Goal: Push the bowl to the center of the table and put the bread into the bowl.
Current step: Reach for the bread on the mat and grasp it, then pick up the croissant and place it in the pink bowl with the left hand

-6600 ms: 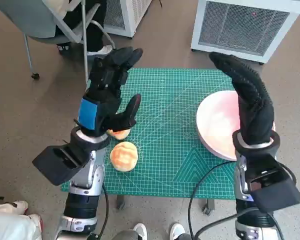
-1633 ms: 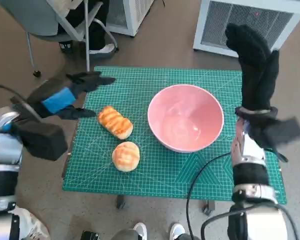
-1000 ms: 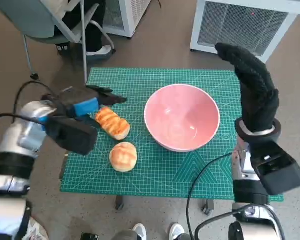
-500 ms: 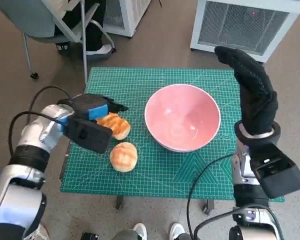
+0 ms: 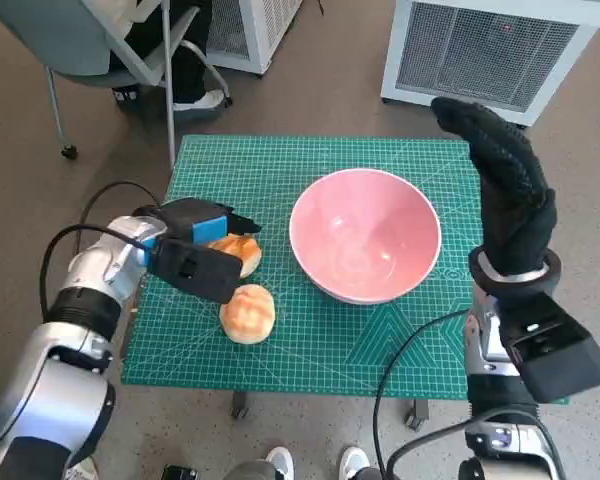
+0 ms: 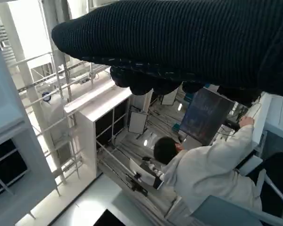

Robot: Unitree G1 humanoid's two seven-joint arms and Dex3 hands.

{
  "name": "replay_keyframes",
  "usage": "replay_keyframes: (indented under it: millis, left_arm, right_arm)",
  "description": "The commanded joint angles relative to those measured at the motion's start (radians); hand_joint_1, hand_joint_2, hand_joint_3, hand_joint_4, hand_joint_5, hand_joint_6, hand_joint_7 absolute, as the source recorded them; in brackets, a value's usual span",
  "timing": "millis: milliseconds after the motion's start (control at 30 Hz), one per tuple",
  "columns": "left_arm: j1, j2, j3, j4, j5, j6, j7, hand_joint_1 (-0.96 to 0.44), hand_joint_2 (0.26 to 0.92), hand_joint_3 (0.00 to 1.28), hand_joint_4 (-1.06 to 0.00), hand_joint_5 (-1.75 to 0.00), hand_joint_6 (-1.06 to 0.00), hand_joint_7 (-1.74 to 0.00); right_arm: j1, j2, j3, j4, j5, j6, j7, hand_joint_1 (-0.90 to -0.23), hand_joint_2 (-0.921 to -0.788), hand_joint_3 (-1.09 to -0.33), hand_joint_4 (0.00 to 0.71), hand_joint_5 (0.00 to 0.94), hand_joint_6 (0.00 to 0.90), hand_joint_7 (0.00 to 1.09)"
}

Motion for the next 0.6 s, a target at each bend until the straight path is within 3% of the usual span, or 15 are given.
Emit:
replay_keyframes:
  millis: [33, 67, 100, 133, 167, 267, 400, 600]
  left_arm:
    - [0.023, -0.010, -0.029, 0.024, 0.023, -0.004, 0.028, -0.15, 0.910, 0.09, -0.71, -0.11, -0.69, -0.56]
    - [0.024, -0.008, -0.028, 0.027, 0.021, -0.008, 0.036, -0.22, 0.914, 0.14, -0.76, -0.13, -0.62, -0.86]
    - [0.024, -0.006, -0.027, 0.029, 0.018, -0.010, 0.042, -0.18, 0.915, 0.14, -0.73, -0.37, -0.60, -0.93]
    - [0.024, -0.004, -0.026, 0.030, 0.014, -0.015, 0.048, -0.11, 0.917, 0.15, -0.67, -0.71, -0.56, -1.05]
    - [0.023, -0.002, -0.025, 0.031, 0.012, -0.019, 0.052, -0.07, 0.919, 0.16, -0.65, -0.94, -0.54, -1.11]
    - [0.016, 0.007, -0.021, 0.028, 0.005, -0.031, 0.060, -0.02, 0.920, 0.15, -0.63, -1.19, -0.53, -1.17]
    - [0.003, 0.023, -0.007, 0.018, -0.008, -0.049, 0.066, 0.00, 0.920, 0.14, -0.62, -1.26, -0.55, -1.19]
    - [-0.032, 0.065, 0.055, -0.030, -0.072, -0.092, 0.036, 0.00, 0.920, 0.13, -0.60, -1.24, -0.58, -1.24]
  right_arm:
    - [0.030, 0.003, 0.004, -0.008, -0.013, 0.014, -0.014, -0.508, -0.921, -0.683, 0.384, 0.019, 0.012, 0.74]
    - [0.030, 0.003, 0.005, -0.008, -0.011, 0.015, -0.015, -0.509, -0.921, -0.683, 0.384, 0.019, 0.011, 0.75]
    - [0.031, 0.003, 0.005, -0.008, -0.010, 0.015, -0.015, -0.510, -0.921, -0.683, 0.384, 0.019, 0.011, 0.75]
    - [0.031, 0.004, 0.006, -0.008, -0.009, 0.015, -0.016, -0.511, -0.921, -0.683, 0.384, 0.018, 0.011, 0.75]
    - [0.031, 0.004, 0.006, -0.008, -0.008, 0.015, -0.016, -0.512, -0.921, -0.682, 0.384, 0.018, 0.010, 0.75]
    - [0.033, 0.005, 0.007, -0.010, -0.008, 0.015, -0.019, -0.513, -0.921, -0.682, 0.385, 0.018, 0.009, 0.75]
    - [0.035, 0.006, 0.008, -0.009, -0.006, 0.016, -0.020, -0.512, -0.921, -0.682, 0.385, 0.018, 0.009, 0.75]
    - [0.038, 0.007, 0.008, -0.011, -0.001, 0.014, -0.019, -0.507, -0.921, -0.683, 0.385, 0.017, 0.007, 0.75]
